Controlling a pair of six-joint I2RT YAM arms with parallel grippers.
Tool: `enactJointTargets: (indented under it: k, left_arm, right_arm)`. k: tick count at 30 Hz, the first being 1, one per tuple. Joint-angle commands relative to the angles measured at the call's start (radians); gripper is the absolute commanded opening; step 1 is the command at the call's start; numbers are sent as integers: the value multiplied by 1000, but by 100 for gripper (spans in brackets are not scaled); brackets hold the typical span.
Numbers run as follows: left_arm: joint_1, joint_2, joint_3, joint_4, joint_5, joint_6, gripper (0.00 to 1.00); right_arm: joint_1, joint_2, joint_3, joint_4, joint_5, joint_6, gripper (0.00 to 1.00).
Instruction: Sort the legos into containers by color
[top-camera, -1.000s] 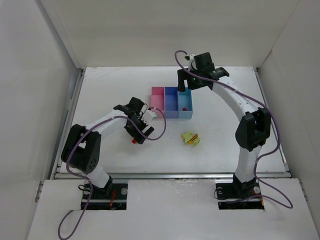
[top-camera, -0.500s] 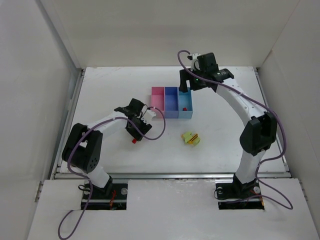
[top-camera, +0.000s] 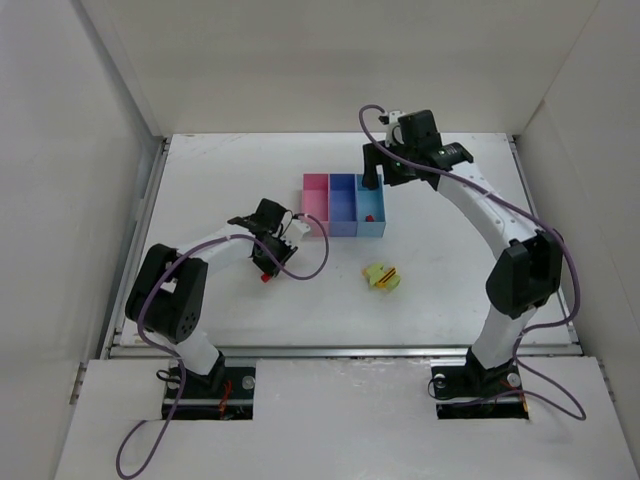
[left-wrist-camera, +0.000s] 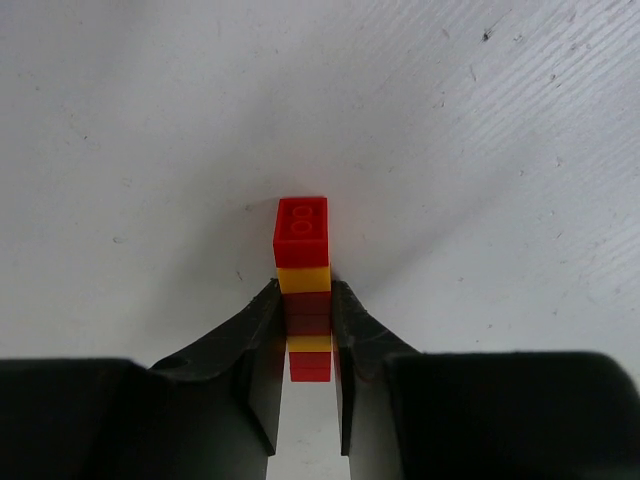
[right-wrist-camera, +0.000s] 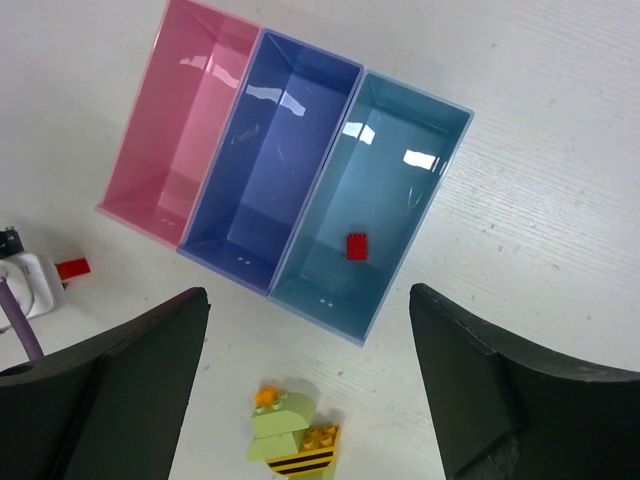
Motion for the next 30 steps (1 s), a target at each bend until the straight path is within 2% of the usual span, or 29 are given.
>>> enactJointTargets:
  k: [1,6,11,12,13,16,19,23,27,30]
  left_arm:
    - [2,20,-3,0,21,1,0]
    - [2,-28,-12,-13,10,1,0]
    - [2,-163,104,-74,44,21,0]
    - [2,-177,129,-86,76,21,0]
    - [2,-187,156,-98,96,35,0]
    - [2,-207,256,-144,176,44,0]
    - [-31,-231,319,-145,200,44,0]
    - [-53,-231,391,-154,260,44,0]
    - [-78,-231,431,-154,269,44,0]
    - [-104,-231,445,-154,269,44,0]
  right_arm:
    - [5,-54,-18,55,-9,7,87]
    - [5,-89,-77,65,-115,7,87]
    - [5,-134,-100,97,-270,16,87]
    - [5,-134,-100,112,-302,27,88]
    - [5,-134,-100,121,-374,36,100]
    - [5,-134,-100,181,-478,94,100]
    - [5,-143,-142,311,-567,195,100]
    - [45,-108,-151,414,-641,284,93]
    - [77,-76,-151,463,-651,357,87]
    - [103,-33,-100,463,-672,366,87]
